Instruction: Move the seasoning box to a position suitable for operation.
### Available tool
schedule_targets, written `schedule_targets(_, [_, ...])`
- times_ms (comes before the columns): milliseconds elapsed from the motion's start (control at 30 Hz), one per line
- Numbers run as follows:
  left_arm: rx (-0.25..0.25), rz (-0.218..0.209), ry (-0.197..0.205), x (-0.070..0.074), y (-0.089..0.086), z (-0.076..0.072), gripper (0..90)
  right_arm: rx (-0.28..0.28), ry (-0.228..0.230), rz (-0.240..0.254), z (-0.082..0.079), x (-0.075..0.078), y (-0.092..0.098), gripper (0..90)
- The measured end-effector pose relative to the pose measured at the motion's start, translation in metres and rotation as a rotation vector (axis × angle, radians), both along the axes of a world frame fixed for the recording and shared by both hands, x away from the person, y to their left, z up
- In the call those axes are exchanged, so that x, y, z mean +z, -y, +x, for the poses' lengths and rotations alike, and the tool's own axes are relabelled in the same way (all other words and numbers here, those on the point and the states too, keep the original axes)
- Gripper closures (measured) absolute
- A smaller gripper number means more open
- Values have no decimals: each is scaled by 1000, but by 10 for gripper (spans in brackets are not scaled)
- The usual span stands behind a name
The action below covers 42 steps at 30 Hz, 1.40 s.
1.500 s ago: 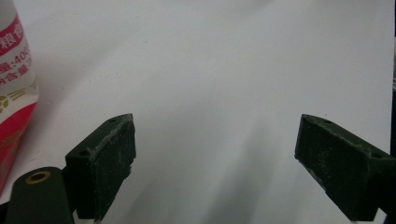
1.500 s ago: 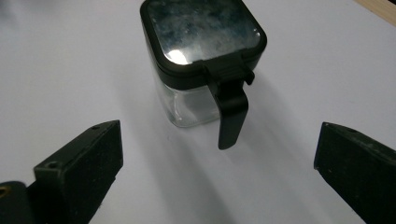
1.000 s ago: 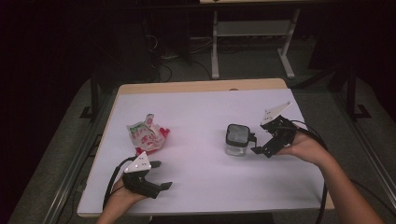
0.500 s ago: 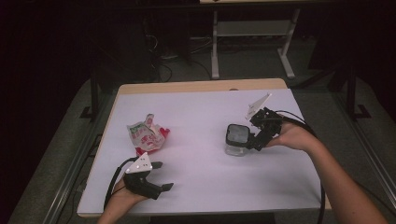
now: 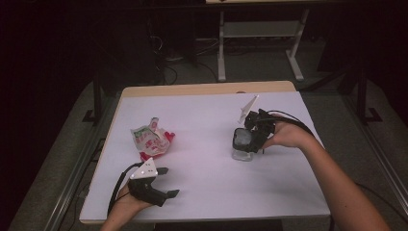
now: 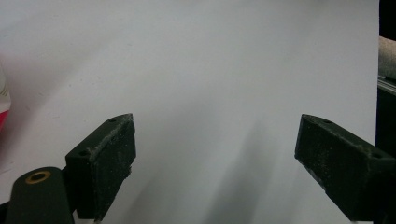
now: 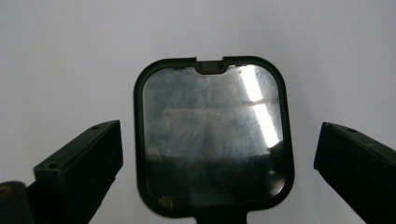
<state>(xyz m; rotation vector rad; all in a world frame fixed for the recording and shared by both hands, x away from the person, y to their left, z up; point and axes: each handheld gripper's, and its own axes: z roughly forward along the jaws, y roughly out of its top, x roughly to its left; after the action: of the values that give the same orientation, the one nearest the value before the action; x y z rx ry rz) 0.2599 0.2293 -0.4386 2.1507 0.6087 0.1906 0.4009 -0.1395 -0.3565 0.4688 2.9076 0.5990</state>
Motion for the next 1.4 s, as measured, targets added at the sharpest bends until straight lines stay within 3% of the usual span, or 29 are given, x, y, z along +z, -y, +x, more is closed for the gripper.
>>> schedule_targets(200, [-3,-1,-1,0,0,0,122,5,-31,-10,6,-6,-6,9])
schedule_targets(400, [-8,4,-2,0,1,0,122,23,-59,-48,10,-15,-17,9])
schedule_targets(767, [-24,10,-5,-1,3,-1,122,40,-91,-111,14,-27,-20,14])
schedule_targets(1033, [-34,12,-8,-2,4,-1,122,60,-106,-147,15,-33,-23,129])
schedule_targets(1400, [-42,14,-16,-4,5,0,122,86,-108,-135,15,-33,-21,148])
